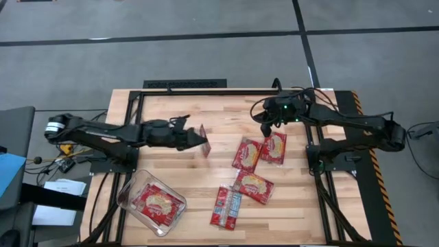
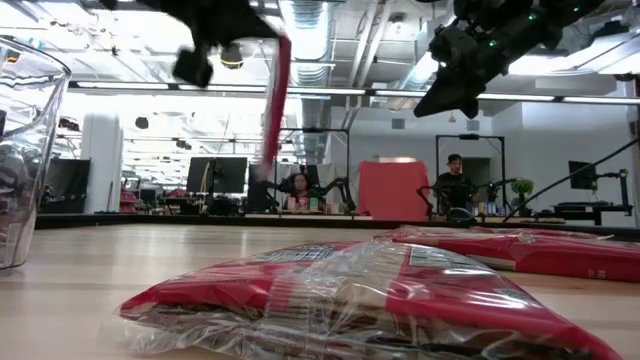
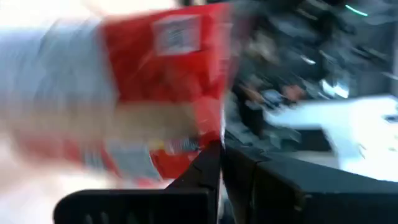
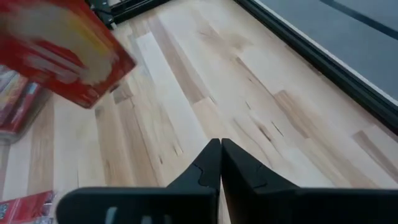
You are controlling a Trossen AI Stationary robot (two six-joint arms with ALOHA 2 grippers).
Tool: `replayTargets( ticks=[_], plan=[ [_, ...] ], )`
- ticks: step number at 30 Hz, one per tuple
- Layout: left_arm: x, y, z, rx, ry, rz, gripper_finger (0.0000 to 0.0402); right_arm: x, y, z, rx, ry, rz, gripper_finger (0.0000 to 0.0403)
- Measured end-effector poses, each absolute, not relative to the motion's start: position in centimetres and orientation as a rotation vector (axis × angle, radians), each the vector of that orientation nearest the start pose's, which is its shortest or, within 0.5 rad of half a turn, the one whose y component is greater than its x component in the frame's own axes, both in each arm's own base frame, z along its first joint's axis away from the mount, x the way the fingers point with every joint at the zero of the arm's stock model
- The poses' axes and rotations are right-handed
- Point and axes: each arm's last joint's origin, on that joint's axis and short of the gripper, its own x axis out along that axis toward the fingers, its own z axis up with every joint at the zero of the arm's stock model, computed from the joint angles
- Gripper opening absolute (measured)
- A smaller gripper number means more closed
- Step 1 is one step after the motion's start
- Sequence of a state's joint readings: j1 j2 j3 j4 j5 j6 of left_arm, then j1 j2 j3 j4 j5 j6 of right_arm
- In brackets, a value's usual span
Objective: Sort popcorn bags into baskets
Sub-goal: Put the red popcorn bag into the transparent bin
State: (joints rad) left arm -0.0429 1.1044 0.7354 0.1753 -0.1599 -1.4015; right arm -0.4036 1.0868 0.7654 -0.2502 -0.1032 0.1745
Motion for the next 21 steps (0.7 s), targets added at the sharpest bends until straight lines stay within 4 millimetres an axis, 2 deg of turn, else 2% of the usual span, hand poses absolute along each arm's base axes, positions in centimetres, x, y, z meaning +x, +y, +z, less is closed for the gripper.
replayTargets(
  ticks=[4, 7, 15, 21],
  plan=[
    [22.7, -3.1, 32.3, -1.425, 0.096, 0.009, 0.0000, 21.7, -8.7, 26.0, 0.311, 0.548, -0.331, 0.0023],
    [21.3, -5.1, 34.2, -1.446, 0.155, -0.062, 0.0000, 21.9, -8.5, 25.7, 0.312, 0.567, -0.321, 0.0018],
    [17.3, -8.8, 37.0, -1.447, 0.447, 0.063, 0.0000, 22.4, -7.1, 25.7, 0.348, 0.571, -0.279, 0.0035],
    [15.3, -11.0, 37.3, -1.460, 0.512, 0.065, 0.0000, 22.9, -5.4, 25.7, 0.377, 0.567, -0.262, 0.0022]
  ],
)
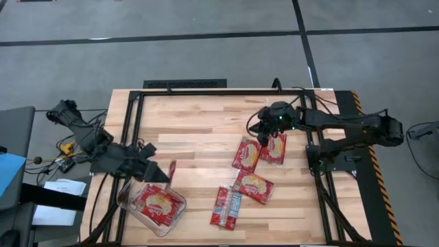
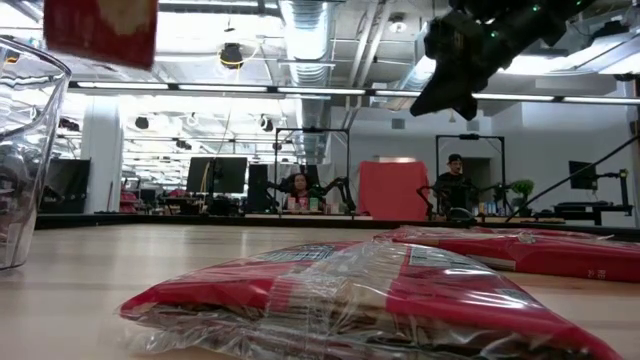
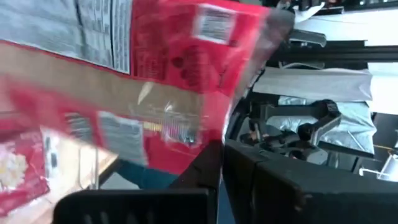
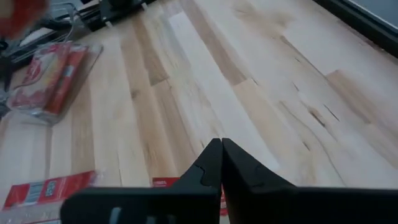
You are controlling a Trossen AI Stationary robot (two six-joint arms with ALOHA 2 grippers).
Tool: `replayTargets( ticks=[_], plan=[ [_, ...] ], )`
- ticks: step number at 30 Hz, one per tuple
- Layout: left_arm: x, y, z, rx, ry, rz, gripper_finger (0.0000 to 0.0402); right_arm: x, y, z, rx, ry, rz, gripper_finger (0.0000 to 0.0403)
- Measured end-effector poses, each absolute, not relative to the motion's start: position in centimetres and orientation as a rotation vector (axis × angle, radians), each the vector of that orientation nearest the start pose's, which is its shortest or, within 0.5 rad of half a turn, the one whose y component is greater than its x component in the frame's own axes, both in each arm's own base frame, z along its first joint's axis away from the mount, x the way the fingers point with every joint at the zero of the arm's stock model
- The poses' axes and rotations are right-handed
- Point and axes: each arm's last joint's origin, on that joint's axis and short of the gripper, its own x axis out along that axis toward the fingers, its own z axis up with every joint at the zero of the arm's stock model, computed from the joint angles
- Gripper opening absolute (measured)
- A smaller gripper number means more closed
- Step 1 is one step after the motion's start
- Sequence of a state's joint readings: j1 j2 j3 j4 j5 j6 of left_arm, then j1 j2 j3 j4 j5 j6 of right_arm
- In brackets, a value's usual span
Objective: Sort popcorn bags into baskets
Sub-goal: Put the red popcorn bag into the transparent bin
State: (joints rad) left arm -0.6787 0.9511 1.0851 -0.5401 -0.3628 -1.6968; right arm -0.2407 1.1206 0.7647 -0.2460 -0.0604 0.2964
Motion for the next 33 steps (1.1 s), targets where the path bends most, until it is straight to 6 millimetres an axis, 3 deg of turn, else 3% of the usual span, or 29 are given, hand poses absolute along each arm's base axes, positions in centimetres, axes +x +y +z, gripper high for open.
replayTargets(
  ticks=[11, 22, 33],
  plan=[
    [13.5, -15.3, 35.5, -1.410, 0.675, 0.069, 0.0000, 23.4, -2.5, 25.7, 0.444, 0.551, -0.315, 0.0036],
    [12.8, -16.0, 34.7, -1.355, 0.714, 0.086, 0.0000, 23.5, -0.3, 25.8, 0.450, 0.540, -0.324, 0.0016],
    [13.5, -18.1, 32.8, -1.281, 0.809, 0.118, 0.0000, 23.5, 0.1, 25.8, 0.477, 0.538, -0.321, 0.0035]
  ],
)
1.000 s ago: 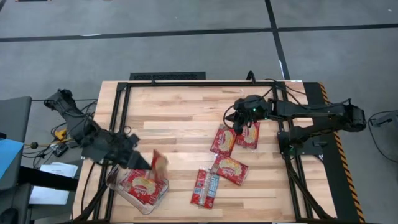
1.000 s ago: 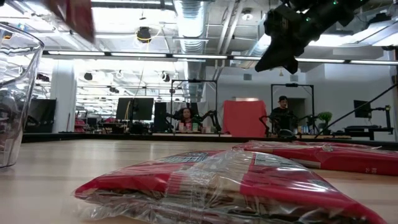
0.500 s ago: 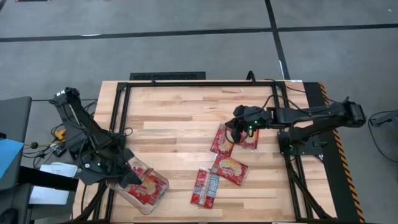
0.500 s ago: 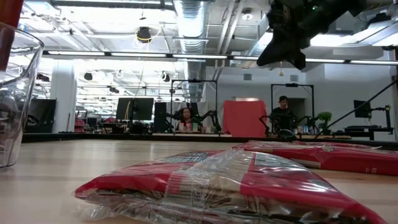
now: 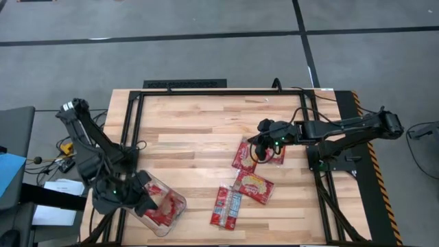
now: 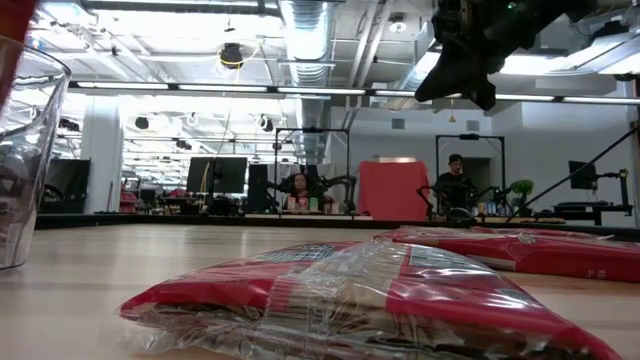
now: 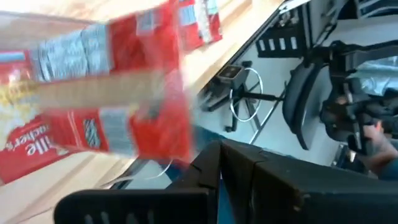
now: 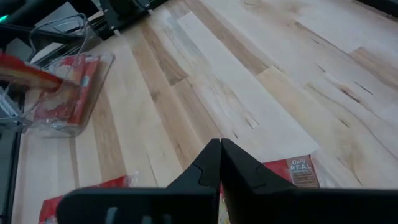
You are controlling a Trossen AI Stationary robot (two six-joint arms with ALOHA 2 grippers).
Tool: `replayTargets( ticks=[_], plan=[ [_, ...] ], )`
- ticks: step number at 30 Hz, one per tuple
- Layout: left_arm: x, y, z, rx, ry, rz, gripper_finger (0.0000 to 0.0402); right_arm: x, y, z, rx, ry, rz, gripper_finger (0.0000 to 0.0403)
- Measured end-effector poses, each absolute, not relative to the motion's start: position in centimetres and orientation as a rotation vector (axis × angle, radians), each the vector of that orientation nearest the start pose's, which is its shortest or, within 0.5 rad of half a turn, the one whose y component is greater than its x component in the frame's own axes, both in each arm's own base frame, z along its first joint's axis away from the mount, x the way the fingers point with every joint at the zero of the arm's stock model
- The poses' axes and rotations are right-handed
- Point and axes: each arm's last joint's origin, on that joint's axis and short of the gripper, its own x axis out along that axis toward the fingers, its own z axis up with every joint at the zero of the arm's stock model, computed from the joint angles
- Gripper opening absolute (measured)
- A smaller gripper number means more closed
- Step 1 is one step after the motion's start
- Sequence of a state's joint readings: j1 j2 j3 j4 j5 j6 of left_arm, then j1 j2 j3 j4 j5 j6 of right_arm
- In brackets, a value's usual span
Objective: Sort popcorn bags into baskets
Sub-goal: Put the red popcorn bag into the transparent bin
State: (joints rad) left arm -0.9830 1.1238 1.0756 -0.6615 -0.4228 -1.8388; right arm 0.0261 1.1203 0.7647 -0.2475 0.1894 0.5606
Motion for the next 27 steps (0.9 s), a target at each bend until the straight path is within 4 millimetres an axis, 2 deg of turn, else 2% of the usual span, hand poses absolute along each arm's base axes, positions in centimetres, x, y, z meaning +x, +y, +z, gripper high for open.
replayTargets(
  ticks=[8, 19, 23, 27],
  plan=[
    [12.9, -18.4, 32.5, -1.302, 0.812, 0.158, 0.0000, 23.5, -0.2, 25.8, 0.472, 0.529, -0.351, 0.0018],
    [12.5, -17.4, 31.5, -1.205, 0.835, 0.282, 0.0011, 23.5, -0.2, 25.8, 0.478, 0.528, -0.353, 0.0040],
    [13.5, -15.6, 32.2, -1.110, 0.601, 0.337, 0.0055, 23.3, -0.6, 25.5, 0.489, 0.548, -0.384, 0.0037],
    [14.9, -11.6, 33.7, -0.937, 0.370, 0.450, 0.0122, 22.6, -1.5, 24.7, 0.534, 0.643, -0.445, 0.0056]
  ],
)
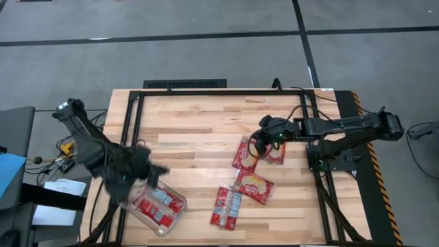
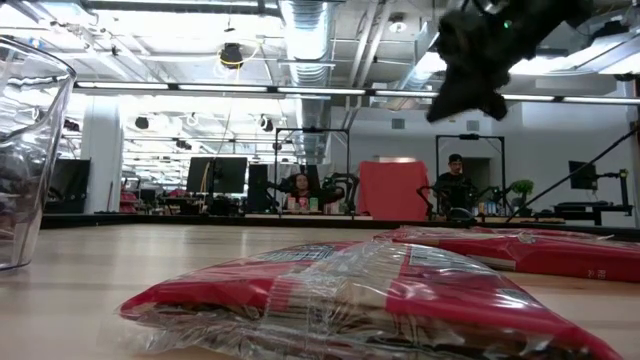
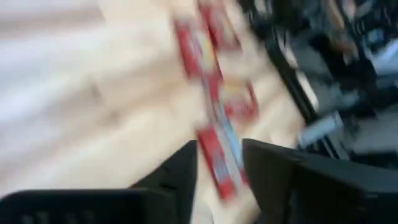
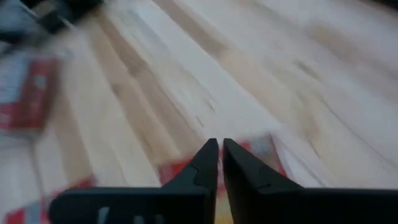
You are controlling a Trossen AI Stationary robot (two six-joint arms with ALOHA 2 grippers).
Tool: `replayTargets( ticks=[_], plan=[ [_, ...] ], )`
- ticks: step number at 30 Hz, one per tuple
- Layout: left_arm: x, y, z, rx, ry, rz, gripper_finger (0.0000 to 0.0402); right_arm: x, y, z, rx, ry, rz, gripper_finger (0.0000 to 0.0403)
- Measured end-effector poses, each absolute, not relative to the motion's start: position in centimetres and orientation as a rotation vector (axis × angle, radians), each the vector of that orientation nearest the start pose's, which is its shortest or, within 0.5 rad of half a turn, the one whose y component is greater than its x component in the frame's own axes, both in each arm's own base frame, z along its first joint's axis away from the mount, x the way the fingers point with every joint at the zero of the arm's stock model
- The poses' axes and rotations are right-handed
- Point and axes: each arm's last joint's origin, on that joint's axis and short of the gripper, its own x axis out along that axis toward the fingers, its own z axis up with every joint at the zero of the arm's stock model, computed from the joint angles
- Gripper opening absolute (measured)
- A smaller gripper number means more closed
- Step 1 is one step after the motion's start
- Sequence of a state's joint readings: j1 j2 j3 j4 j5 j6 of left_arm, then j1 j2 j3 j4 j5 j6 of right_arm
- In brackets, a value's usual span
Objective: Sort popcorn bags into baskets
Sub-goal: Put the red popcorn bag into the transparent bin
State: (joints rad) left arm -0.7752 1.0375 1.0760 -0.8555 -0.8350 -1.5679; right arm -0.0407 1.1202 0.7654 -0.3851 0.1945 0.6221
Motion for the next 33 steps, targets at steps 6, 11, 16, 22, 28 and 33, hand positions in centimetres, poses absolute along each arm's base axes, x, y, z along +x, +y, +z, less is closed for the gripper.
replayTargets(
  ticks=[6, 11, 16, 22, 28, 33],
  plan=[
    [17.6, -5.9, 34.3, -0.889, 0.312, 0.640, 0.0185, 21.5, -1.4, 21.9, 0.592, 0.890, -0.571, 0.0081],
    [21.7, -2.5, 34.4, -0.801, 0.384, 0.492, 0.0141, 22.5, -0.2, 18.8, 0.552, 0.949, -0.557, 0.0035],
    [24.6, 0.1, 33.6, -0.795, 0.418, 0.404, 0.0053, 23.9, 0.9, 16.1, 0.531, 1.009, -0.550, 0.0011],
    [26.2, 1.5, 31.9, -0.807, 0.491, 0.428, 0.0013, 25.0, 2.3, 13.1, 0.498, 1.088, -0.554, 0.0024],
    [26.5, 2.1, 31.5, -0.801, 0.507, 0.435, 0.0029, 26.4, 2.3, 12.4, 0.507, 1.060, -0.547, 0.0010],
    [26.4, 2.8, 31.5, -0.771, 0.488, 0.494, 0.0059, 28.5, 0.3, 13.2, 0.520, 1.000, -0.534, 0.0029]
  ],
)
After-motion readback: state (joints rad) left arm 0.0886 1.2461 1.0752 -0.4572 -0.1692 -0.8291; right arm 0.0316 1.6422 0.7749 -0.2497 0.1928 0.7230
